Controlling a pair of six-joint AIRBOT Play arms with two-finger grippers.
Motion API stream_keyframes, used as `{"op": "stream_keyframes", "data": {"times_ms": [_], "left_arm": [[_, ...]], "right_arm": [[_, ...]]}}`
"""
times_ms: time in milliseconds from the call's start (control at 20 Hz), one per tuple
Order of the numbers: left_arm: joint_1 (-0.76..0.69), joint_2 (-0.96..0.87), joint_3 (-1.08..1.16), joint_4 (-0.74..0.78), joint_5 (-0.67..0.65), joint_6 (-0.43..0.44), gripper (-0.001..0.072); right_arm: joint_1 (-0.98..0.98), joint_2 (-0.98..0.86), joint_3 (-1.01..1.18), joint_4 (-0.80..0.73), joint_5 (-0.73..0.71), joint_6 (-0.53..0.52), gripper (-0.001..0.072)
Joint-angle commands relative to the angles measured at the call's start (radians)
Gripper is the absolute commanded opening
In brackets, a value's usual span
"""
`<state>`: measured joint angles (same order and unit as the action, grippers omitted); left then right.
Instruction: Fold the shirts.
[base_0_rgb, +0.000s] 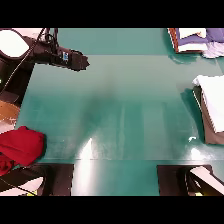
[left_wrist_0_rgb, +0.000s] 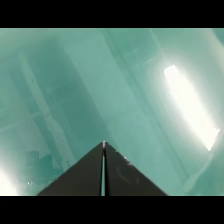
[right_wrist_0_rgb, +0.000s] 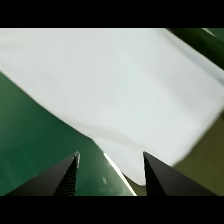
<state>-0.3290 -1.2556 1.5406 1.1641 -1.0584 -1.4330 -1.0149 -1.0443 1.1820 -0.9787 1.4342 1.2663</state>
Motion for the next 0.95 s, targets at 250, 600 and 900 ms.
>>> {"op": "stream_keyframes", "data": {"times_ms": [250,600,900], "left_arm": [[-0.001,0.000,0.001,0.003,0.014,0.000,0.0026],[0.000,0.000,0.001,0.003,0.092,0.000,0.0027],[-0.001,0.000,0.001,0.003,0.142,0.000,0.0027]], "right_arm": [[0.552,0.034,-0.005,0.166,-0.082,0.009,0.0425],[0.836,0.032,-0.005,0.164,-0.180,0.008,0.0017],[0.856,0.032,-0.005,0.164,-0.175,0.008,0.0017]]}}
